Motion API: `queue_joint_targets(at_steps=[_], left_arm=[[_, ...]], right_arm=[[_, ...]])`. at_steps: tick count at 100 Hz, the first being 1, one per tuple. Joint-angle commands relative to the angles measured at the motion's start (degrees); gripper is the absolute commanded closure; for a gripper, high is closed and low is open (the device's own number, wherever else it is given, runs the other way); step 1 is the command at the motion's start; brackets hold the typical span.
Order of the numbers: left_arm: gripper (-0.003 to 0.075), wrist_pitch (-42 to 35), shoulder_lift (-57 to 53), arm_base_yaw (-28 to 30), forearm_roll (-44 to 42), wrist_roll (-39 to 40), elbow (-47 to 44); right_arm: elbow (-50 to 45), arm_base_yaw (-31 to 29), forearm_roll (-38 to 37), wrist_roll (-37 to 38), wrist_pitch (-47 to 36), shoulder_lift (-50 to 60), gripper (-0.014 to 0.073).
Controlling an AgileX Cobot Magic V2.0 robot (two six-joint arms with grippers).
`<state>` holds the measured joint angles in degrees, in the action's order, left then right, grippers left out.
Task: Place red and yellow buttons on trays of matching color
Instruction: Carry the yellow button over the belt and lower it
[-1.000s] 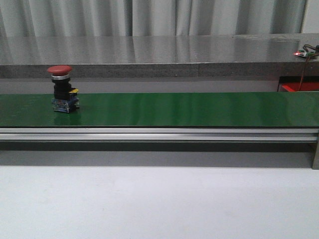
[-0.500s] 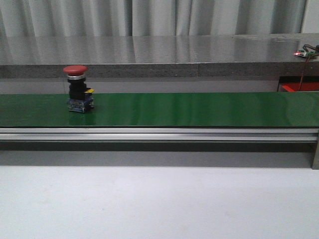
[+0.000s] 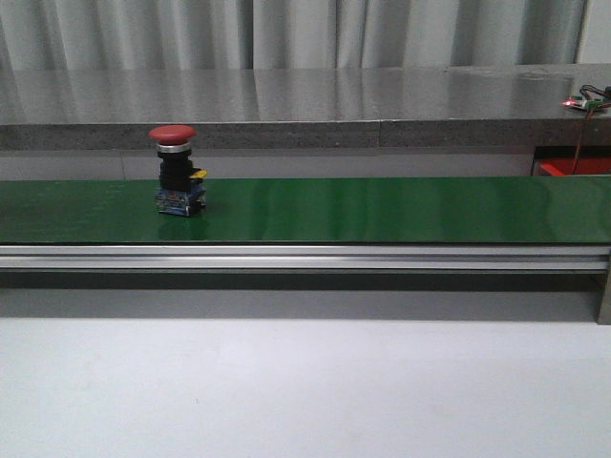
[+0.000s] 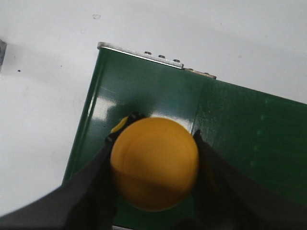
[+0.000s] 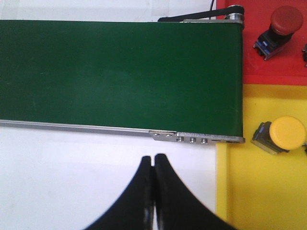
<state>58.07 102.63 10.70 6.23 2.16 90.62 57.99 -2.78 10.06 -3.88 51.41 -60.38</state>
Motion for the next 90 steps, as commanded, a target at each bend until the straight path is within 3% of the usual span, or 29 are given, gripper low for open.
queue_joint_targets(at_steps=[1, 43, 50, 69, 90], left_arm=[[0.0582, -1.55, -2.06, -0.2, 1.82, -0.14, 1.38], [0.0556, -0.94, 0.09, -0.2, 5.56, -3.18, 1.38], [0.0486, -0.94, 0.09, -0.2, 5.86, -3.28, 1.38], [0.0195, -0.55, 0.09, -0.2, 5.96, -3.52, 1.38], [0.0162, -0.21, -0.62, -0.2, 7.7, -4.29, 1.99]], right_arm=[[1.37, 0.07, 0.55, -0.33, -2.37, 1.12, 0.0667], [1.37, 0.07, 0.55, -0.33, -2.37, 1.12, 0.0667], [1.37, 0.07, 0.55, -0.33, -2.37, 1.12, 0.0667], [1.37, 0.07, 0.55, -0.33, -2.37, 1.12, 0.0667], [1.37, 0.07, 0.55, -0.33, -2.37, 1.12, 0.0667]])
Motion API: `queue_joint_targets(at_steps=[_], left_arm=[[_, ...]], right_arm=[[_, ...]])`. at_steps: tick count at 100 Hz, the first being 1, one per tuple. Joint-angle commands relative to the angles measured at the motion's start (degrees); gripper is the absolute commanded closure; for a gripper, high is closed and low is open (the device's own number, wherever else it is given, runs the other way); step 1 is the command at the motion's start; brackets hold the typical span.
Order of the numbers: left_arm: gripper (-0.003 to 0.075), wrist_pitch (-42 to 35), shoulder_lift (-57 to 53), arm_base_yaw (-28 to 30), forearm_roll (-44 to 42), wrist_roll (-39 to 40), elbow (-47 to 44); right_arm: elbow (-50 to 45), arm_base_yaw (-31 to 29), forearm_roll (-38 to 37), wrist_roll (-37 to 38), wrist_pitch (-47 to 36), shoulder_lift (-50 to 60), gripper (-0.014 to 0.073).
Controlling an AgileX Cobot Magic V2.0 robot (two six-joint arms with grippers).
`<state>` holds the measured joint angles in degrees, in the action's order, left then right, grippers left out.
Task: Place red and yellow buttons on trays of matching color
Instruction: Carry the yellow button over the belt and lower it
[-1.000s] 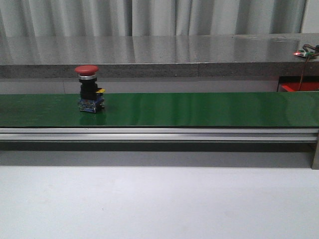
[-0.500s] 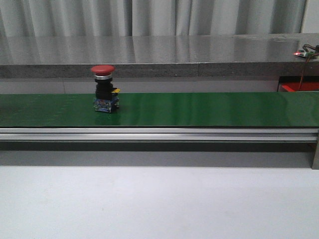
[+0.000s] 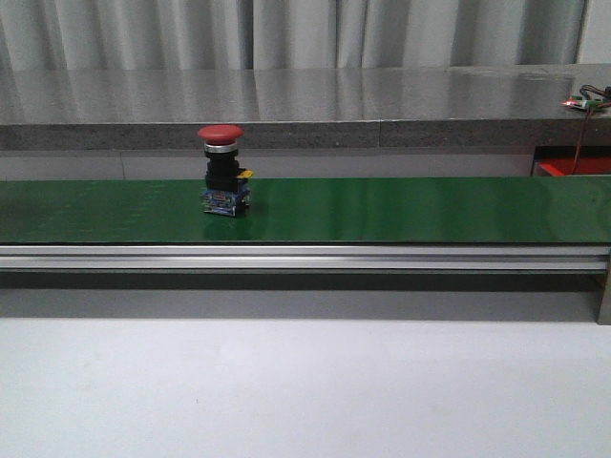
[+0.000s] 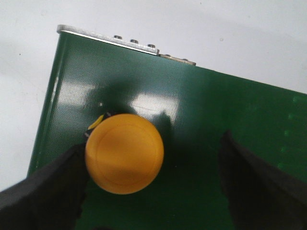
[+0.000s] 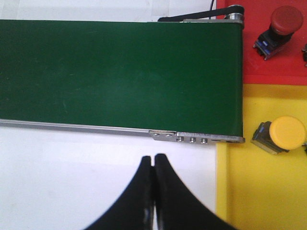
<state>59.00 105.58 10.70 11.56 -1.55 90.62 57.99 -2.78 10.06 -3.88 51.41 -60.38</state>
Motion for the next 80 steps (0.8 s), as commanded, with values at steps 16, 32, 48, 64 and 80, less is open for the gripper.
queue_joint_targets(at_steps=[16, 32, 48, 64, 80], left_arm=[[0.0162, -1.03, -6.32, -0.2, 3.8, -1.0, 2.08], [0.0162, -1.02, -9.62, -0.2, 3.66, -1.22, 2.08], [0.0164, -1.04, -12.4, -0.2, 3.66, -1.49, 2.08], [0.0172, -0.81, -14.61, -0.2, 3.66, -2.28, 2.08], [0.0291, -0.18, -16.47, -0.2, 3.66, -2.37, 1.89]], right_arm=[[1.37, 0.07, 0.55, -0.33, -2.37, 1.12, 0.0667], [1.37, 0.07, 0.55, -0.33, -2.37, 1.12, 0.0667], [1.37, 0.07, 0.55, -0.33, -2.37, 1.12, 0.0667], [1.37, 0.07, 0.55, -0.33, -2.37, 1.12, 0.0667], [1.37, 0.07, 0.55, -0.33, -2.37, 1.12, 0.0667]])
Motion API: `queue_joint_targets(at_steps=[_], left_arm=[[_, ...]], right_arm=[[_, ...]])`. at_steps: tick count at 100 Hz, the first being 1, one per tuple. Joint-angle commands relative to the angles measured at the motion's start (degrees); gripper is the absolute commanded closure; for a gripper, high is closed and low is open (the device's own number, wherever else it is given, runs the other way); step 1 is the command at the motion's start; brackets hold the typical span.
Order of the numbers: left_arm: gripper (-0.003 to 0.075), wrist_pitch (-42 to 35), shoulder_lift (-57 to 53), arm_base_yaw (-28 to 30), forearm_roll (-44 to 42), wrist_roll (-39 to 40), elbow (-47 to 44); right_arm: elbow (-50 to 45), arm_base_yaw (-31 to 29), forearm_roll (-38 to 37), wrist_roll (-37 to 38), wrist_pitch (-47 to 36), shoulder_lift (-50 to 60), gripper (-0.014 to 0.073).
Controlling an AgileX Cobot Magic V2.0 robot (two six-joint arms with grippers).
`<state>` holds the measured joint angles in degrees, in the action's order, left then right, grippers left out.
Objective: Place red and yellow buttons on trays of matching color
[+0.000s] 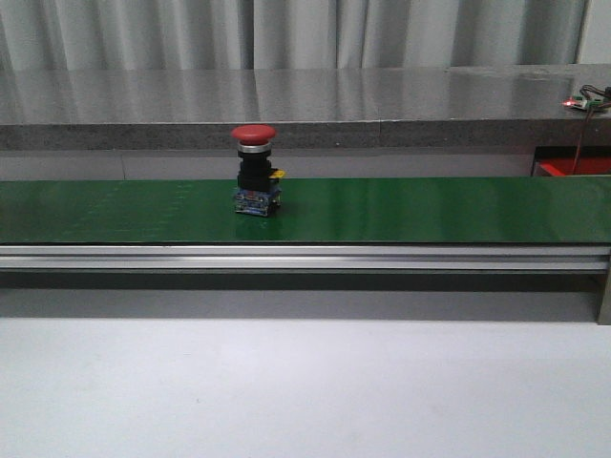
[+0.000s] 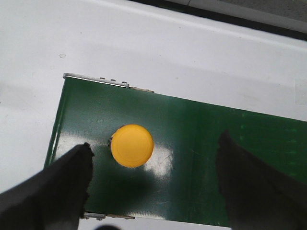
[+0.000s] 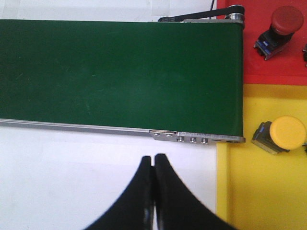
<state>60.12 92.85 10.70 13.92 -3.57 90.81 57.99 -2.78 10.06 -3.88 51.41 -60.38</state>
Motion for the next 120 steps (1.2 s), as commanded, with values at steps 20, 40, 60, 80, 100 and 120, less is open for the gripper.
queue_joint_targets(at_steps=[20, 40, 60, 80, 100, 120], left_arm=[[0.0568, -1.0, -6.44, -0.84, 2.19, -1.33, -1.54], [0.0739, -2.46, -8.79, -3.61, 2.34, -2.02, -4.33], [0.0739, -3.39, -10.68, -6.2, 2.34, -2.21, -5.76], [0.0739, -4.38, -13.27, -8.0, 2.34, -3.57, -6.87], [0.0739, -6.19, -17.58, -8.0, 2.34, -4.56, -10.51], [0.0739, -9.19, -21.77, -8.0, 2.34, -4.93, -15.29]], right_arm=[[1.37, 0.07, 0.55, -0.33, -2.37, 1.12, 0.0667], [1.37, 0.07, 0.55, -0.33, -2.37, 1.12, 0.0667], [1.37, 0.07, 0.55, -0.33, -2.42, 1.12, 0.0667], [1.37, 0.07, 0.55, -0.33, -2.42, 1.12, 0.0667], [1.37, 0.07, 0.61, -0.33, -2.36, 1.12, 0.0667], [1.37, 0.07, 0.75, -0.33, -2.41, 1.02, 0.0667]])
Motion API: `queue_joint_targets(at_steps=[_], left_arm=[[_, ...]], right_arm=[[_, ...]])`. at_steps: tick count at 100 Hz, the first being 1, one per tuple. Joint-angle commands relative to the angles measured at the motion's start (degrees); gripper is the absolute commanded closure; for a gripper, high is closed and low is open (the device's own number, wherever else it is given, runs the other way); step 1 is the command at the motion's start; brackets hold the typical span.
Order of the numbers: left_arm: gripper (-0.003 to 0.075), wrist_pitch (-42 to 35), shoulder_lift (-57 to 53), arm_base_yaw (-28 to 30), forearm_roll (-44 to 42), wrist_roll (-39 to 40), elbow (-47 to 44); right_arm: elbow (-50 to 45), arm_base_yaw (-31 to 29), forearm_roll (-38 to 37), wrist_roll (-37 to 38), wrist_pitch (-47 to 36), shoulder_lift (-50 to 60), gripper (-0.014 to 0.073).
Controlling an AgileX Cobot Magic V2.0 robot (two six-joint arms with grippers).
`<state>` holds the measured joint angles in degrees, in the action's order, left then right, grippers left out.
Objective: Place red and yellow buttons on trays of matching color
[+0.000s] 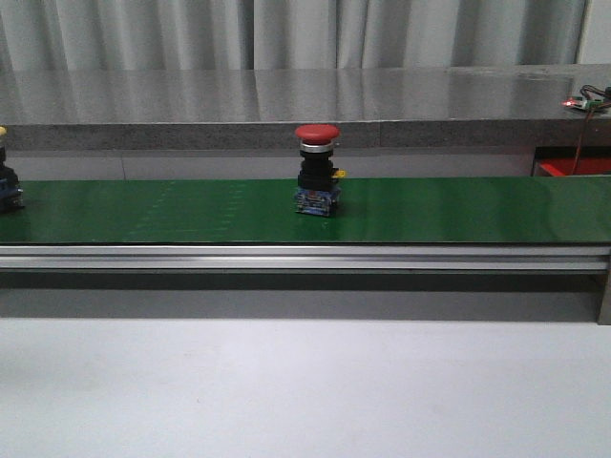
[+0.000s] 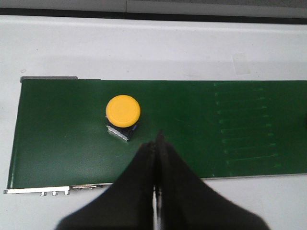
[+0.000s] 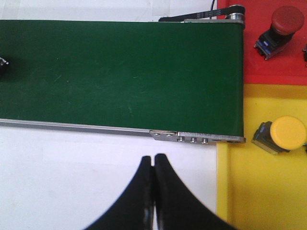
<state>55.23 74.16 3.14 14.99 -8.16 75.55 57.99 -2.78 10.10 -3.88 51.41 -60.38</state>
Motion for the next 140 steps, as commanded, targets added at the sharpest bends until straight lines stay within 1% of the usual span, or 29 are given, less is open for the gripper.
queue_joint_targets(at_steps=[1, 22, 38, 50, 65, 70, 76, 79, 82, 84, 87, 88, 90, 91, 92, 96, 101, 106, 140], left_arm=[[0.0739, -4.37, -3.19, -0.44, 1.27, -0.45, -0.14], [0.0739, -5.42, -5.38, -0.44, 1.27, -0.79, -1.6], [0.0739, -5.36, -5.5, -0.44, 1.27, -1.02, -1.6], [0.0739, -5.36, -5.61, -0.44, 1.27, -1.74, -1.6], [0.0739, -5.36, -5.61, -0.44, 1.27, -1.74, -1.6], [0.0739, -5.36, -5.61, -0.44, 1.27, -1.74, -1.6], [0.0739, -5.36, -5.61, -0.44, 1.27, -1.74, -1.6], [0.0739, -5.36, -5.61, -0.44, 1.27, -1.74, -1.6], [0.0739, -5.36, -5.61, -0.44, 1.27, -1.74, -1.6], [0.0739, -5.36, -5.61, -0.44, 1.27, -1.74, -1.6], [0.0739, -5.36, -5.61, -0.44, 1.27, -1.74, -1.6], [0.0739, -5.36, -5.61, -0.44, 1.27, -1.74, -1.6], [0.0739, -5.36, -5.61, -0.44, 1.27, -1.74, -1.6], [0.0739, -5.36, -5.61, -0.44, 1.27, -1.74, -1.6], [0.0739, -5.36, -5.61, -0.44, 1.27, -1.74, -1.6], [0.0739, -5.46, -5.61, -0.44, 1.27, -1.74, -1.6], [0.0739, -5.46, -5.61, -0.44, 1.27, -1.74, -1.6], [0.0739, -5.46, -5.61, -0.44, 1.27, -1.74, -1.6], [0.0739, -5.58, -5.61, -0.44, 1.27, -1.74, -1.6]], right_arm=[[1.37, 0.07, 0.71, -0.33, -2.41, 1.02, 0.0667], [1.96, 0.13, 0.84, -2.8, -2.01, 0.64, 0.0667], [5.25, 0.31, 3.25, -3.27, 0.38, -2.2, 0.0665], [8.27, 2.17, 3.37, -4.22, 2.5, -5.72, 0.0665], [12.2, 6.11, 3.37, -5.13, 2.76, -11.02, 0.0653], [13.65, 7.4, 3.37, -5.36, 3.07, -12.98, 0.0616], [15.48, 8.78, 3.37, -5.64, 3.6, -15.59, 0.0522], [16.32, 9.62, 3.37, -5.69, 3.78, -16.75, 0.0464], [17.22, 10.31, 3.32, -5.69, 4.08, -17.95, 0.0379], [17.96, 10.8, 3.25, -5.69, 4.2, -18.86, 0.0342], [18.94, 11.41, 3.17, -5.69, 4.45, -20.44, 0.0247], [19.45, 11.71, 3.18, -5.69, 4.48, -20.74, 0.0228], [20.24, 12.12, 3.16, -5.69, 4.56, -21.98, 0.0156], [20.51, 12.25, 3.16, -5.69, 4.54, -21.98, 0.0156], [20.77, 12.37, 3.16, -5.69, 4.61, -22.59, 0.0123], [22.49, 13.11, 3.16, -5.69, 4.76, -24.11, 0.004], [24.6, 13.87, 3.16, -5.69, 5.17, -26.52, -0.0018], [26.77, 14.53, 3.16, -5.69, 5.65, -28.54, -0.0036], [41.83, 18.06, 2.77, -5.69, 11.81, -40.32, -0.0035]])
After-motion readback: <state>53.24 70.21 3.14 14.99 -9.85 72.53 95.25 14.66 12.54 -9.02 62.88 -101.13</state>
